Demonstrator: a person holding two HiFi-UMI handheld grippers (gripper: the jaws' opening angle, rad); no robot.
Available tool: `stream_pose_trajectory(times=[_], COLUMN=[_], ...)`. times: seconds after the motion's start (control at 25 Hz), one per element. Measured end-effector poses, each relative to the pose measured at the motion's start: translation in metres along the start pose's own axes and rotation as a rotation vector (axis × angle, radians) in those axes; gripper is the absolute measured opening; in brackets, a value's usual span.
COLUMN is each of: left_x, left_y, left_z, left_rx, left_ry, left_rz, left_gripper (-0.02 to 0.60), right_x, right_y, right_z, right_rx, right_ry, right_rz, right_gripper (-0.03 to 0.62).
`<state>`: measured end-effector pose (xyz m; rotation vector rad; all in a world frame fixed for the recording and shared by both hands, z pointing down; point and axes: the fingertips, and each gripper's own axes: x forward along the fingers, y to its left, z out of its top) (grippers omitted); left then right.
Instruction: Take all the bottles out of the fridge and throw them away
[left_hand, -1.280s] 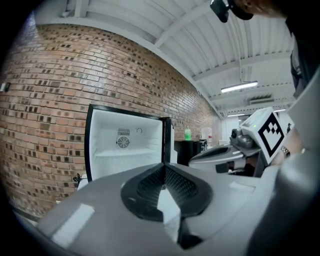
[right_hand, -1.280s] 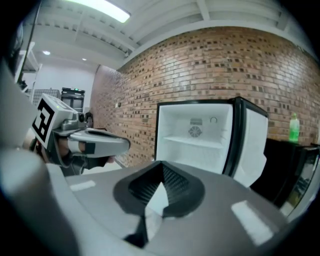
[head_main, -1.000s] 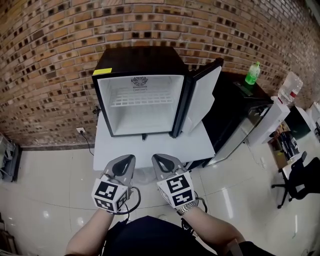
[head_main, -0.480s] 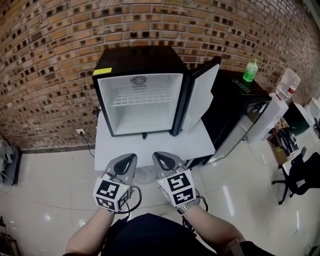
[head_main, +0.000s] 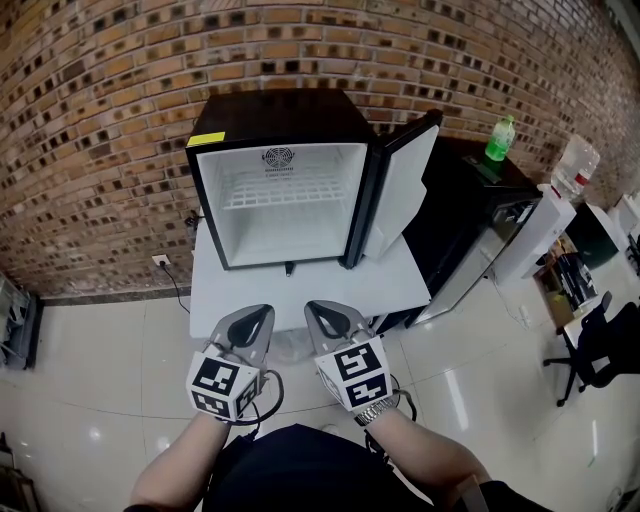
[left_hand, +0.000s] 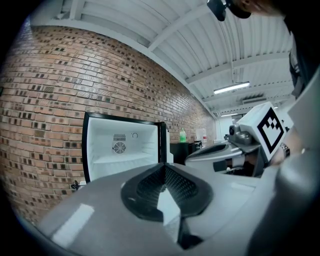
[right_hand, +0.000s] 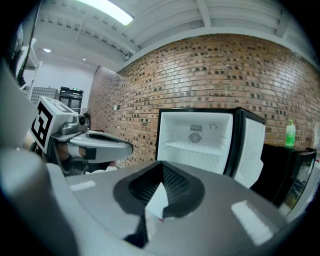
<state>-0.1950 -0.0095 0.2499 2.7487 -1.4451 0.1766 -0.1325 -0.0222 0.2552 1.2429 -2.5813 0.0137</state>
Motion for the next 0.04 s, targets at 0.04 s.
stream_pose_trajectory(times=[0.04], left_x=[-0.0005], left_y=[-0.0001], left_z=[0.0000], left_rx=[0.000], left_ry=[0.000], left_rz=[0.000], left_gripper=[0.005], right_x=[-0.0005], right_y=[0.0004], right_z=[-0.0001], right_rx=[-0.001], right_ry=[0.001], right_rz=[0.000], right_gripper=[0.002])
